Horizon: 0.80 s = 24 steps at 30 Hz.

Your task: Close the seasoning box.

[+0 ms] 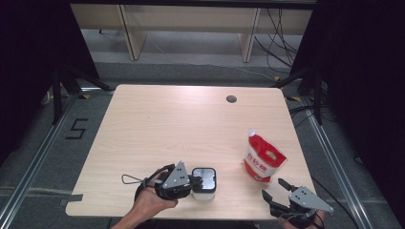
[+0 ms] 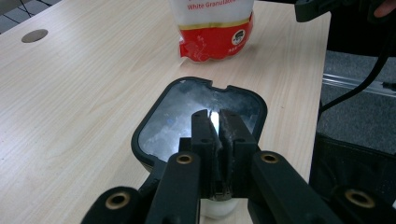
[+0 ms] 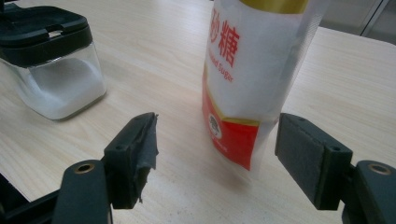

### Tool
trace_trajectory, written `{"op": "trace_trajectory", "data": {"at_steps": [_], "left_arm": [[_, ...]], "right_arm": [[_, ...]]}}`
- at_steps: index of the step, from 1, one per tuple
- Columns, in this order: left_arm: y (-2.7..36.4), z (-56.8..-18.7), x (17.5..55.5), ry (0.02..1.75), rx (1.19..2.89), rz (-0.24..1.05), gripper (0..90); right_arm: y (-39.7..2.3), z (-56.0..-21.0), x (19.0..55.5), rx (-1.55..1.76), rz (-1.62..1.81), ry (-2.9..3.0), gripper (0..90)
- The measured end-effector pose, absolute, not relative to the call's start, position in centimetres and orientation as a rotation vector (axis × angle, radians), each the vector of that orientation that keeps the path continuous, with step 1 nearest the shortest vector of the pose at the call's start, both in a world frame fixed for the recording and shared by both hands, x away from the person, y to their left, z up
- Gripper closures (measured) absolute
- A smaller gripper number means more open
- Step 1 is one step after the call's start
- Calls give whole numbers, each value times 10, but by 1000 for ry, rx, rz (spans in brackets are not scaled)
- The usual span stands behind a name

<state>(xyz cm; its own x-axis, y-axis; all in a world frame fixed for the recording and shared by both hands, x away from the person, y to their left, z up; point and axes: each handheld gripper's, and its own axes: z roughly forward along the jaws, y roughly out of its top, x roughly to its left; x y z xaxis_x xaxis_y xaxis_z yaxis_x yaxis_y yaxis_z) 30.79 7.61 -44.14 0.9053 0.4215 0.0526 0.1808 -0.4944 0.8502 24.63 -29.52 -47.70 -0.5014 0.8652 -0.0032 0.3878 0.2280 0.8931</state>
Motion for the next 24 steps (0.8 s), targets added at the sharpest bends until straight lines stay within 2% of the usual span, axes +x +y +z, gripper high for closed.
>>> {"op": "trace_trajectory", "data": {"at_steps": [6, 8, 15, 19, 24], "left_arm": [[87, -433, 308, 473, 2050, 291, 731], [91, -431, 309, 461, 2046, 273, 640], [110, -430, 309, 562, 2007, 294, 417], [121, -433, 308, 572, 2025, 324, 356], [134, -438, 305, 597, 2011, 358, 334]], "right_arm": [[-297, -477, 248, 1113, 1223, 2002, 305], [-297, -477, 248, 1114, 1223, 2002, 305], [-296, -478, 249, 1108, 1225, 2001, 305], [-296, -478, 249, 1103, 1225, 2003, 305], [-296, -478, 248, 1104, 1225, 2001, 305]]}}
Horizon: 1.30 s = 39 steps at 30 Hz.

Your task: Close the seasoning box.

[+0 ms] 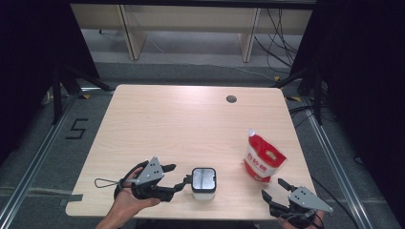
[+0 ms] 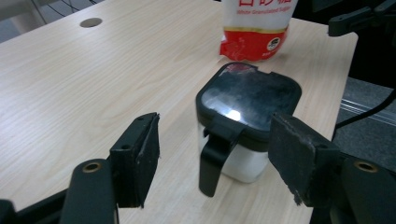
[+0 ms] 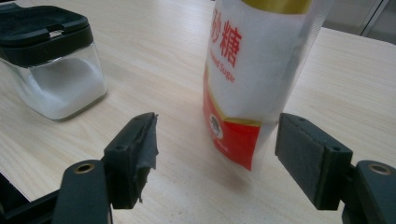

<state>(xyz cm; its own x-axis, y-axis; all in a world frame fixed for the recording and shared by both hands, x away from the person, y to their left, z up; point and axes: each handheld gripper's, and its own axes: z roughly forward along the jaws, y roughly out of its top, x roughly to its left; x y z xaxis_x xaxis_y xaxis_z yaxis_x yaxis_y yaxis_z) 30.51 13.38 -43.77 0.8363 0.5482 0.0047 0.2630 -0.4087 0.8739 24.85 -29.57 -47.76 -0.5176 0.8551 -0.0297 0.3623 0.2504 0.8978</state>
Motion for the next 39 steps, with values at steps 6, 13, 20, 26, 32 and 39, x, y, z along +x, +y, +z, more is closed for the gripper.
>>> {"op": "trace_trajectory", "data": {"at_steps": [6, 13, 20, 26, 32, 39], "left_arm": [[151, -448, 303, 663, 1999, 353, 326], [160, -462, 299, 700, 2035, 350, 314], [167, -476, 294, 736, 2055, 326, 304], [171, -485, 290, 753, 2072, 315, 285], [169, -491, 283, 748, 2094, 315, 273], [172, -494, 277, 741, 2125, 306, 261]], "right_arm": [[-295, -477, 248, 1109, 1217, 2015, 305], [-293, -477, 248, 1094, 1217, 2006, 305], [-292, -476, 246, 1114, 1219, 2016, 305], [-291, -477, 245, 1098, 1218, 2024, 304], [-291, -478, 243, 1098, 1222, 2036, 286], [-289, -480, 239, 1120, 1205, 2062, 254]]}}
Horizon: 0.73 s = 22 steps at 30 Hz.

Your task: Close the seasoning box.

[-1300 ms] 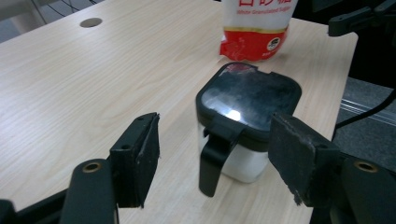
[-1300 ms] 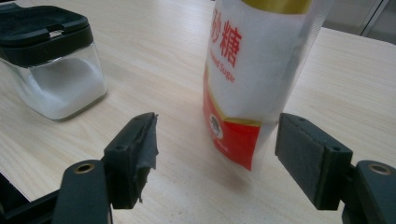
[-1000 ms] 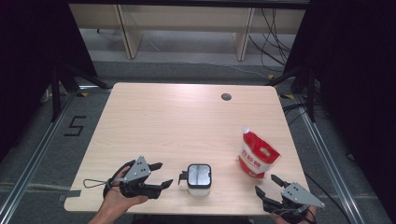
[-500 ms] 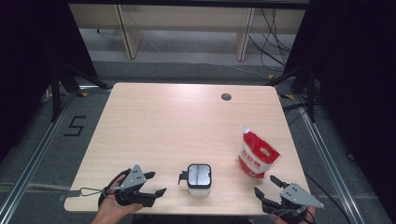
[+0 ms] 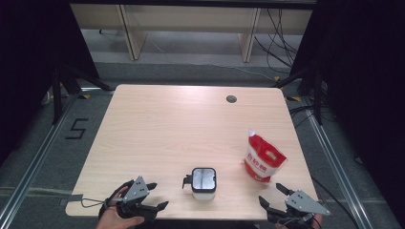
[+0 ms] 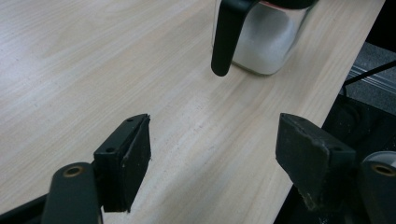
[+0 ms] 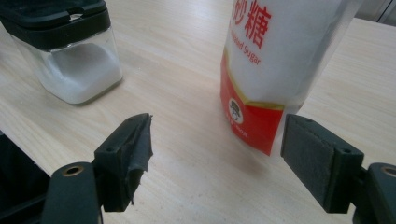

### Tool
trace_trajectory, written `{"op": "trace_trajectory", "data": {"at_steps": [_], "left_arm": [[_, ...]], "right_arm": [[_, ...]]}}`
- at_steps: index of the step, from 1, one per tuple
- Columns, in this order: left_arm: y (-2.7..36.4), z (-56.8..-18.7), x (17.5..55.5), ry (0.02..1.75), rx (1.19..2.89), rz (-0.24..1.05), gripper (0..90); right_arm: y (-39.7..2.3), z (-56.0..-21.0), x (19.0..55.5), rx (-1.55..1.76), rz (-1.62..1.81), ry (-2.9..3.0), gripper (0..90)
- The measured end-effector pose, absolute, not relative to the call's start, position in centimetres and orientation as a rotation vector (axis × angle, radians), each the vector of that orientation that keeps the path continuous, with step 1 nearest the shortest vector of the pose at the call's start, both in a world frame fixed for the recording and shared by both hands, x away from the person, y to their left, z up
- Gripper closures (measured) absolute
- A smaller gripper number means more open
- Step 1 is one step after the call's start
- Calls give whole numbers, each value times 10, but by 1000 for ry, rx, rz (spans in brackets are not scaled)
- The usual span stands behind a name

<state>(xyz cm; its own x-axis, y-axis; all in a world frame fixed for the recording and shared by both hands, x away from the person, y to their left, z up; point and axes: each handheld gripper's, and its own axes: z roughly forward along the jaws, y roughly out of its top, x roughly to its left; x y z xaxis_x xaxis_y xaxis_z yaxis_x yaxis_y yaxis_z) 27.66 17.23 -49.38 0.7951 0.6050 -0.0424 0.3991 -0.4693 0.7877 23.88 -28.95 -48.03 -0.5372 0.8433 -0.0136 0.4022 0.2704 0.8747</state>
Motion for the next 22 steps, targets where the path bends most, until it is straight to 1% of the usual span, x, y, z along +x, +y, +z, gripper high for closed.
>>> {"op": "trace_trajectory", "data": {"at_steps": [6, 7, 9, 11, 13, 22], "left_arm": [[172, -496, 276, 739, 2128, 319, 259], [173, -496, 276, 739, 2128, 320, 258], [173, -496, 276, 738, 2129, 318, 257], [174, -496, 277, 719, 2152, 326, 257], [173, -497, 277, 738, 2121, 307, 256], [175, -499, 280, 744, 2144, 320, 254]], "right_arm": [[-289, -482, 238, 1121, 1192, 2084, 235], [-287, -482, 235, 1171, 1191, 2077, 232], [-290, -483, 238, 1121, 1187, 2087, 228], [-290, -483, 238, 1118, 1177, 2098, 226], [-290, -483, 239, 1117, 1182, 2104, 224], [-291, -484, 240, 1126, 1175, 2109, 220]]}}
